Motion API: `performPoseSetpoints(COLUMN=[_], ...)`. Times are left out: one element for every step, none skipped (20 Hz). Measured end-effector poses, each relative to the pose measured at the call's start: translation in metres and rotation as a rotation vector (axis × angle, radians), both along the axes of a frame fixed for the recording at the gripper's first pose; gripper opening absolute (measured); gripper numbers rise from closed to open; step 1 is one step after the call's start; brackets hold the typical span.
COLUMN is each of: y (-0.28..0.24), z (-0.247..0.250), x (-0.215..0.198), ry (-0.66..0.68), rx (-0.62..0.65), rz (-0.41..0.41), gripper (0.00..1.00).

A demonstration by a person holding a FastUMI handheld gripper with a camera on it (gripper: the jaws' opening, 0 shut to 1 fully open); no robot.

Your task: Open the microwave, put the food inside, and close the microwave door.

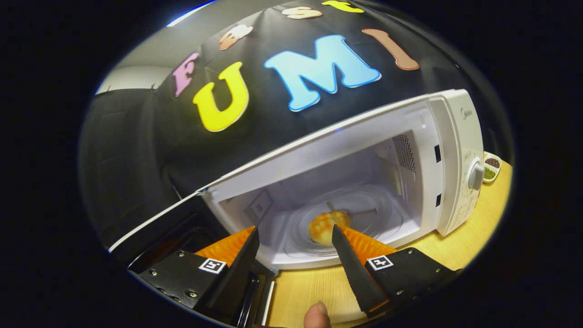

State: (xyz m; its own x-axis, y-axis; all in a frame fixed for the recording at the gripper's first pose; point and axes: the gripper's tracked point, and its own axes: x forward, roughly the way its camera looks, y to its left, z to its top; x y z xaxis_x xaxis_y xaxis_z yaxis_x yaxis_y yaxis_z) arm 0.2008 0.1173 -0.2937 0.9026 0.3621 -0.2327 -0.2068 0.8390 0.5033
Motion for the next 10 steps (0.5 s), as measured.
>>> performPoseSetpoints(y=[0.0, 0.0, 0.002, 0.003, 0.005, 0.008, 0.011, 0.013, 0.014, 0.017], z=[0.011, 0.024, 0.039, 0.054, 0.072, 0.086, 0.102, 0.115, 0.127, 0.135], x=[-0.019, -0.038, -0.058, -0.079, -0.1, -0.12, -0.138, -0.155, -0.169, -0.183], ry=[-0.028, -0.059, -0.091, -0.123, -0.158, -0.188, -0.225, -0.26, -0.292, -0.316], rx=[-0.011, -0.013, -0.006, 0.01, 0.031, 0.051, 0.066, 0.076, 0.083, 0.083], rz=[0.033, 0.064, 0.098, 0.129, 0.162, 0.193, 0.224, 0.246, 0.261, 0.276], gripper=[0.97, 0.97, 0.97, 0.97, 0.97, 0.97, 0.97, 0.97, 0.96, 0.96])
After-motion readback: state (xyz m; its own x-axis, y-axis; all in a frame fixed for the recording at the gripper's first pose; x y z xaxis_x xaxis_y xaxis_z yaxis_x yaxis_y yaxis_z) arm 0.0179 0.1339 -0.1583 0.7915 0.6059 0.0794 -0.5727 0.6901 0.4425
